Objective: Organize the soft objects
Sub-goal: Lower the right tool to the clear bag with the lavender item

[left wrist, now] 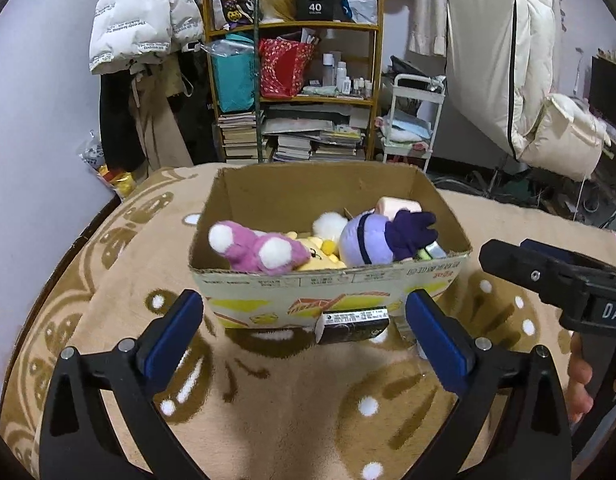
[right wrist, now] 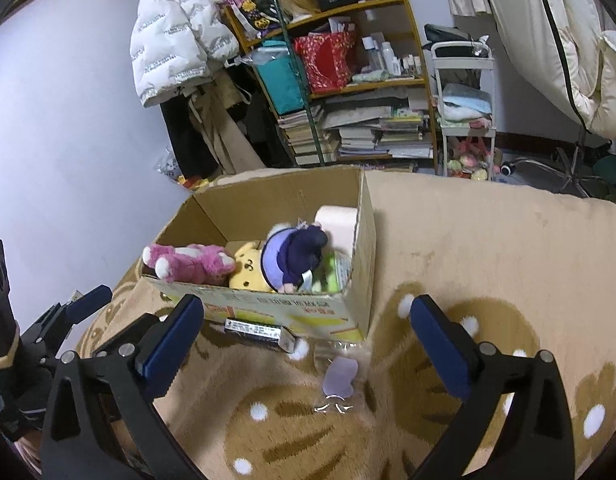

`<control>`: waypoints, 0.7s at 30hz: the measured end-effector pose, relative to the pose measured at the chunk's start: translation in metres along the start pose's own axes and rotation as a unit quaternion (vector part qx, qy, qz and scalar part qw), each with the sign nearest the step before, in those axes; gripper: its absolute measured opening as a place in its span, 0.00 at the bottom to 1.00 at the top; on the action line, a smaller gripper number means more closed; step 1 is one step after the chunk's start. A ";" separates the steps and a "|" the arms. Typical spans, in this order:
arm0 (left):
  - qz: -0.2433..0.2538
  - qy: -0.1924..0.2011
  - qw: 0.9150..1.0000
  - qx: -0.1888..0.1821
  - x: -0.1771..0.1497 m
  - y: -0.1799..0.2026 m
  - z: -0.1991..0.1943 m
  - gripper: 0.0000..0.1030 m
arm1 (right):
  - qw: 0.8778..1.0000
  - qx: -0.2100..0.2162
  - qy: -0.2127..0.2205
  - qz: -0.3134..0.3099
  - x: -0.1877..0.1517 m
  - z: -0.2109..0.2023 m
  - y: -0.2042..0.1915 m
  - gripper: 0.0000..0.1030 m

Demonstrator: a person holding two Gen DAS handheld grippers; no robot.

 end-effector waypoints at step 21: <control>0.033 -0.072 0.997 -0.010 -0.018 0.026 0.059 0.98 | 0.990 -0.023 -0.093 0.101 -0.023 0.040 0.044 1.00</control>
Point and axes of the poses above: each gripper's, at about its wrist camera, not at the fingertips, and z roughly the way its jaws point, y to its right, x to its top, the point moved 2 cm from there along z, roughly the way its jaws point, and after that the axes turned 2 degrees about x, right-handed, at the moved point
